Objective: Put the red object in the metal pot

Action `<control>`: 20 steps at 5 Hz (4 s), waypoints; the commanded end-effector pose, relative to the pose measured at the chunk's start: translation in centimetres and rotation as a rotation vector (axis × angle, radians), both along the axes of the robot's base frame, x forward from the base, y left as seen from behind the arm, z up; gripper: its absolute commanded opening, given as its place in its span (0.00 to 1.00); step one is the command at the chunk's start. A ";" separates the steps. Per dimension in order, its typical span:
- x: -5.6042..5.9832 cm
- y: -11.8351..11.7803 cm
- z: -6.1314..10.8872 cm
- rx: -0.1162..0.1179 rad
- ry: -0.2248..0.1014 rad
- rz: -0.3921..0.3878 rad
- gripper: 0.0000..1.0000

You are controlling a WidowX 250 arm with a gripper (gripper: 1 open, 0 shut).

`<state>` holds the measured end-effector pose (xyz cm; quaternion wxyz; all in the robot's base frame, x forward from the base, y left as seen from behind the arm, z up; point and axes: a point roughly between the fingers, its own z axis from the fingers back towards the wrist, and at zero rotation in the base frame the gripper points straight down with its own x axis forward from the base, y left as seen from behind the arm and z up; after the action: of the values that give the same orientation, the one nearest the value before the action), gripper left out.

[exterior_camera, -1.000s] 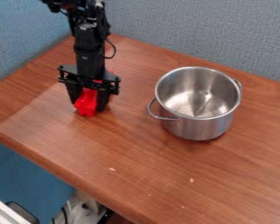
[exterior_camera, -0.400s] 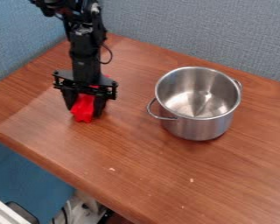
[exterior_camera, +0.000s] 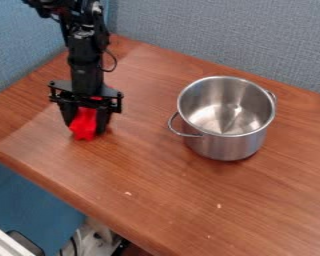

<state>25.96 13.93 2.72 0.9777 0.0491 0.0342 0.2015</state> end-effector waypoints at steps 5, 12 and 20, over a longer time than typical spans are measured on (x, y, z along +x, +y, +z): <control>-0.3 -0.3 4.3 0.031 -0.013 -0.167 0.00; 3.9 -16.0 13.4 -0.068 -0.092 -0.498 0.00; 7.2 -21.3 9.9 -0.087 -0.083 -0.536 0.00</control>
<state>32.95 -7.29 11.22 0.9978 0.0101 0.0115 -0.0644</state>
